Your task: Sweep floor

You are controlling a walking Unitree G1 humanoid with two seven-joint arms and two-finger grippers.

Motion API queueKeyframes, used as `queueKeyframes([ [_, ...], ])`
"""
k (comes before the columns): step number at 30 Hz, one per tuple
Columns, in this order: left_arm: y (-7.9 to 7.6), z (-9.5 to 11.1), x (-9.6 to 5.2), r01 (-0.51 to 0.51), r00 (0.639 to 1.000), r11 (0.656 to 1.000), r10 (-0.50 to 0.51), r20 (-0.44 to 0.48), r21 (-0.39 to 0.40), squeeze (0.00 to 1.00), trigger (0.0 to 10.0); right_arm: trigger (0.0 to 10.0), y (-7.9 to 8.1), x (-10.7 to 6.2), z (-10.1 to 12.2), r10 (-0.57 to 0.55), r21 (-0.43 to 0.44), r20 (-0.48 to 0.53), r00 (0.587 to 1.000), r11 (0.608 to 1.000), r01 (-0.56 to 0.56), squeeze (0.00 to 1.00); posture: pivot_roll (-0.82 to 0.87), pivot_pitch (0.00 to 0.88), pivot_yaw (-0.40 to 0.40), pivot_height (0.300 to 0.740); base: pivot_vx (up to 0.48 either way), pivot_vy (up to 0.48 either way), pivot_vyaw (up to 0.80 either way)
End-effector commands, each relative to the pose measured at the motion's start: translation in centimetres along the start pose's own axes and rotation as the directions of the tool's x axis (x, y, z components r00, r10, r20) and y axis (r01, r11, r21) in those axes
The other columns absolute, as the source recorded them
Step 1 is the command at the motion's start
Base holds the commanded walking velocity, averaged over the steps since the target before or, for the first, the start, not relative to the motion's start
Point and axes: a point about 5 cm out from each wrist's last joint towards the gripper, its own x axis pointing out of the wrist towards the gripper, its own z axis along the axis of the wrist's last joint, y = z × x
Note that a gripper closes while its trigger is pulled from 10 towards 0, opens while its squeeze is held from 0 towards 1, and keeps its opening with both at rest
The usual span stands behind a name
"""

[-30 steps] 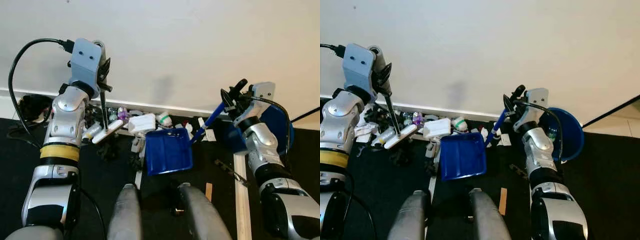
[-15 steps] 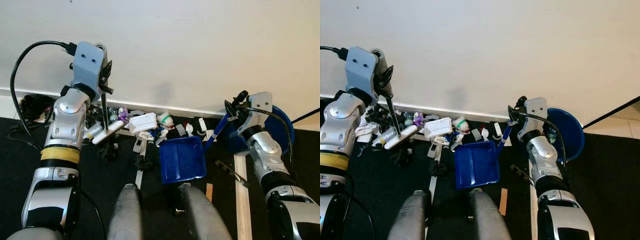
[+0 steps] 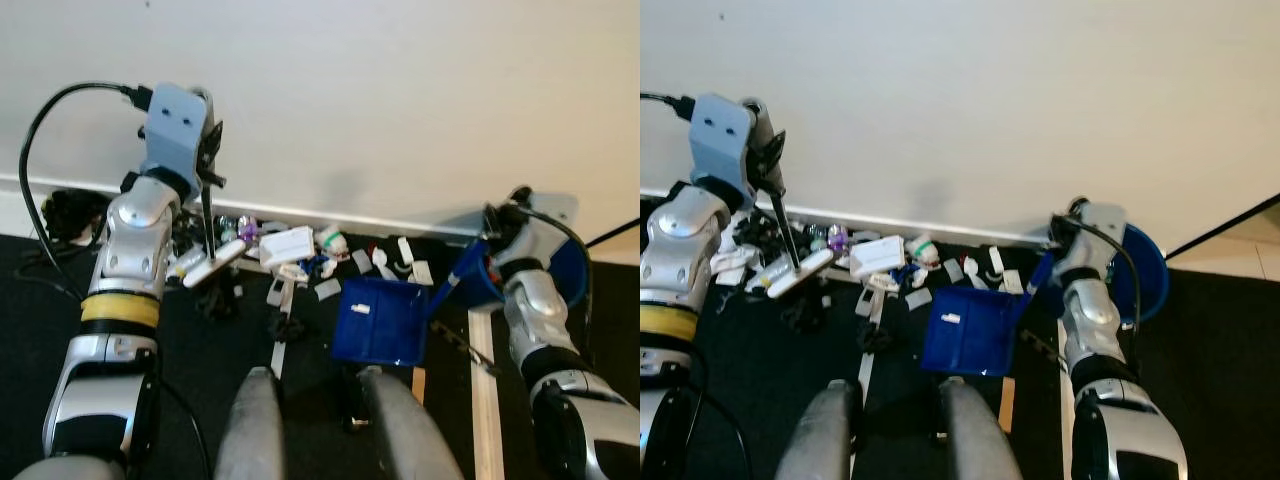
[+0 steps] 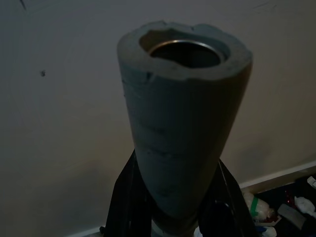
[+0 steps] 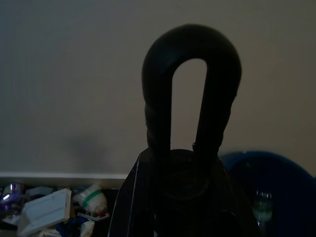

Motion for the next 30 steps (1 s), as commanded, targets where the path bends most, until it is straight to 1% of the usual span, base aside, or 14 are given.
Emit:
queueKeyframes([
  [1,0.2,0.5,-0.1,0.0,1.0,1.0,-0.001,0.026,0.03,0.0,10.0,10.0,0.2,-0.6,-1.5,-0.04,0.087,-0.063,0.997,0.995,0.045,0.0,0.14,0.195,-0.032,0.74,0.0,0.0,0.0],
  [3,0.2,0.5,-0.1,0.004,1.0,0.999,-0.005,0.028,0.033,0.0,10.0,10.0,0.8,-0.8,-2.0,-0.058,0.14,-0.082,0.995,0.988,0.07,0.0,0.15,0.195,-0.029,0.74,0.0,0.0,0.0],
  [6,0.2,0.6,-0.1,0.005,1.0,0.999,-0.006,0.03,0.035,0.0,10.0,10.0,1.4,-0.7,-2.0,-0.038,0.148,-0.076,0.996,0.988,0.049,0.0,0.15,0.194,-0.028,0.74,0.0,0.0,0.0],
  [7,0.2,0.6,-0.1,0.005,1.0,0.999,-0.006,0.03,0.035,0.0,10.0,10.0,1.4,-0.7,-2.0,-0.038,0.148,-0.076,0.996,0.988,0.049,0.0,0.15,0.194,-0.028,0.74,0.0,0.0,0.0],
  [10,0.4,0.7,-0.1,0.007,0.999,0.999,-0.008,0.036,0.043,0.0,10.0,10.0,3.4,-0.1,-1.2,0.046,0.142,-0.012,0.999,0.989,-0.044,0.0,0.15,0.192,-0.025,0.74,0.0,0.0,0.0],
  [13,0.4,0.7,-0.1,0.007,0.999,0.999,-0.009,0.036,0.044,0.0,10.0,10.0,3.6,0.0,-1.0,0.06,0.146,-0.002,0.998,0.988,-0.059,0.0,0.15,0.192,-0.025,0.74,0.0,0.0,0.0],
  [14,0.3,0.7,-0.1,0.008,0.999,0.999,-0.009,0.037,0.045,0.0,10.0,10.0,4.2,0.1,-0.8,0.087,0.14,0.012,0.996,0.986,-0.088,0.0,0.15,0.19,-0.026,0.74,0.0,0.0,0.0],
  [17,0.3,0.8,-0.1,0.012,0.999,0.999,-0.014,0.042,0.051,0.0,10.0,10.0,6.1,0.1,-0.3,0.195,0.099,0.051,0.98,0.975,-0.199,0.0,0.15,0.189,-0.028,0.74,0.0,0.0,0.0],
  [19,0.3,0.9,-0.1,0.013,0.999,0.999,-0.015,0.043,0.053,0.0,10.0,10.0,7.1,0.0,-0.3,0.255,0.076,0.057,0.965,0.963,-0.259,0.0,0.15,0.189,-0.028,0.74,0.0,0.0,0.0],
  [22,0.2,0.8,-0.2,0.014,0.999,0.998,-0.016,0.043,0.055,0.0,10.0,10.0,7.5,-0.1,-0.6,0.278,0.063,0.041,0.96,0.958,-0.28,0.0,0.16,0.189,-0.029,0.74,0.0,0.0,0.0],
  [23,0.2,0.8,-0.2,0.015,0.999,0.998,-0.018,0.042,0.058,0.0,10.0,10.0,7.5,-0.2,-1.2,0.272,0.05,-0.007,0.962,0.961,-0.271,0.0,0.16,0.189,-0.029,0.74,0.0,0.0,0.0],
  [26,0.2,0.8,-0.2,0.016,0.999,0.998,-0.019,0.041,0.06,0.0,10.0,10.0,7.3,-0.3,-1.4,0.261,0.046,-0.026,0.965,0.965,-0.26,0.0,0.16,0.189,-0.031,0.74,0.0,0.0,0.0],
  [28,0.2,0.8,-0.2,0.017,0.999,0.998,-0.02,0.038,0.064,0.0,10.0,10.0,6.8,-0.4,-2.0,0.226,0.022,-0.071,0.971,0.974,-0.225,0.0,0.16,0.189,-0.031,0.74,0.0,0.0,0.0],
  [30,0.2,0.7,-0.3,0.019,0.999,0.997,-0.021,0.035,0.068,0.0,10.0,10.0,5.6,-0.5,-2.6,0.153,-0.025,-0.126,0.98,0.987,-0.157,0.0,0.16,0.189,-0.031,0.74,0.0,0.0,0.0],
])
